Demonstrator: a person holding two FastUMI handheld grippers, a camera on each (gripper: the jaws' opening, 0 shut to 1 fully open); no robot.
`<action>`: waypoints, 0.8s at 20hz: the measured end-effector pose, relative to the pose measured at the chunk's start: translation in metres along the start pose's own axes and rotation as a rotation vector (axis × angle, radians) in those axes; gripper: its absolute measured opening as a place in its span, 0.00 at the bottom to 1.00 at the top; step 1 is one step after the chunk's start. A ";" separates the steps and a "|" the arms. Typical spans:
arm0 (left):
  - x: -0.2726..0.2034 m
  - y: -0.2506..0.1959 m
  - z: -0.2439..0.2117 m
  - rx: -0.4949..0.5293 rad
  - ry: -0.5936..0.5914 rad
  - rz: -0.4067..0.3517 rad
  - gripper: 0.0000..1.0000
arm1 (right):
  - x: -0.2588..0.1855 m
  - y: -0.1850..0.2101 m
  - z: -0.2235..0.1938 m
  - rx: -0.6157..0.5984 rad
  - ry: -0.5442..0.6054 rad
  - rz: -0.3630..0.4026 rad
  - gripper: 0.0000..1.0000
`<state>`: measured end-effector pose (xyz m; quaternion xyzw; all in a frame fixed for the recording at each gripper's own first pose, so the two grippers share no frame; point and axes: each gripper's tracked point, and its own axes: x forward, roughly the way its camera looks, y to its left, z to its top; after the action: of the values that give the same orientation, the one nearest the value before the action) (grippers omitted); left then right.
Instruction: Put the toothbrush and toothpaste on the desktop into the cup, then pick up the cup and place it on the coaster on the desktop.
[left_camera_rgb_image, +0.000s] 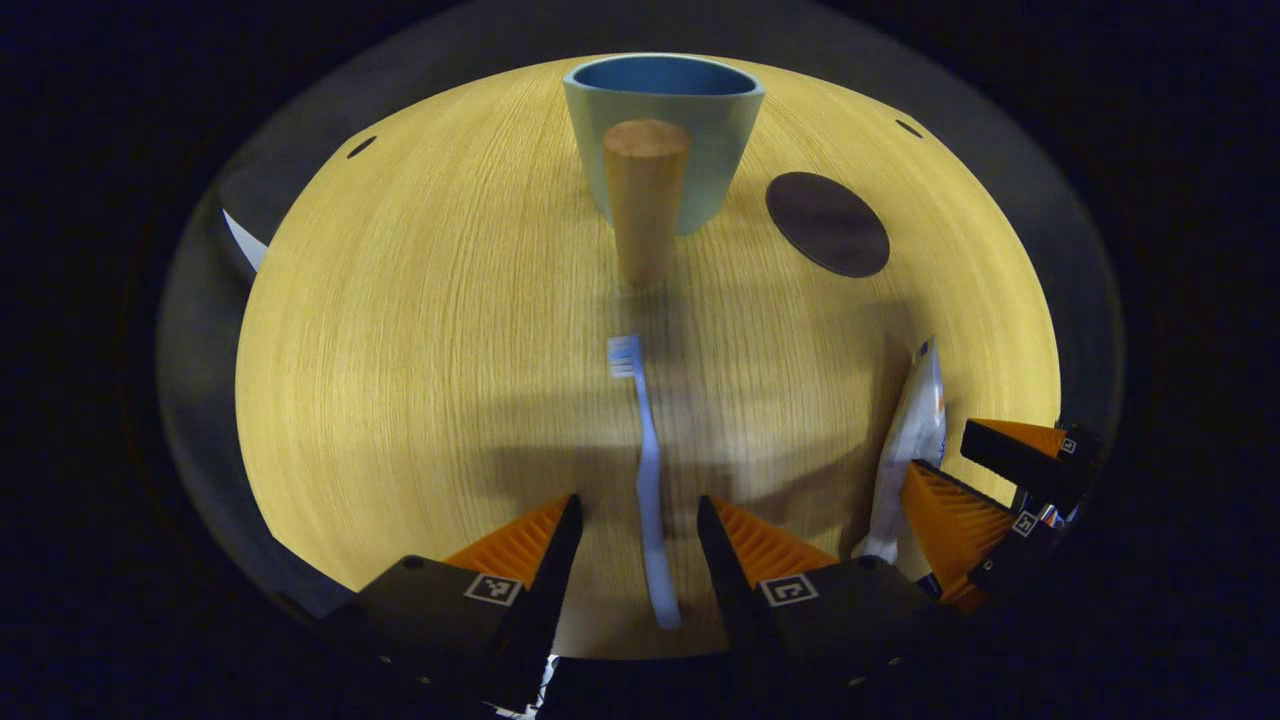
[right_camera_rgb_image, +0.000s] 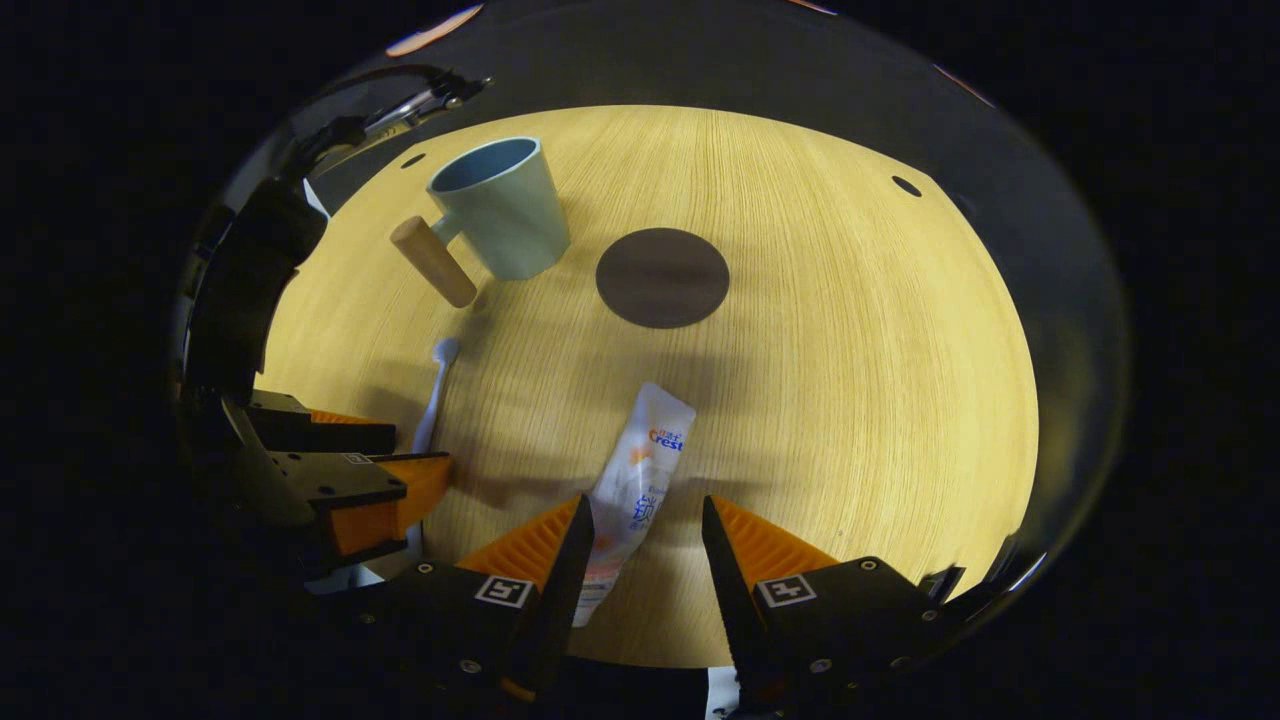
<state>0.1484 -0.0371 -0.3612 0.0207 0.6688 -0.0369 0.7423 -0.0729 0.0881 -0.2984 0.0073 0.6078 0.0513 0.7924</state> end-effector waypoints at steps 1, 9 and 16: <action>0.004 -0.002 0.020 0.005 0.006 -0.002 0.58 | 0.001 0.001 0.001 0.002 0.003 0.002 0.67; 0.013 0.031 0.159 0.009 0.000 -0.036 0.10 | 0.014 0.007 -0.025 0.102 0.094 -0.016 0.39; -0.023 0.020 0.055 0.024 -0.034 -0.134 0.06 | 0.015 0.009 -0.025 0.147 0.073 -0.021 0.21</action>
<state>0.2019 -0.0214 -0.3326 -0.0158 0.6555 -0.0950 0.7490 -0.0940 0.0975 -0.3190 0.0572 0.6383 -0.0017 0.7677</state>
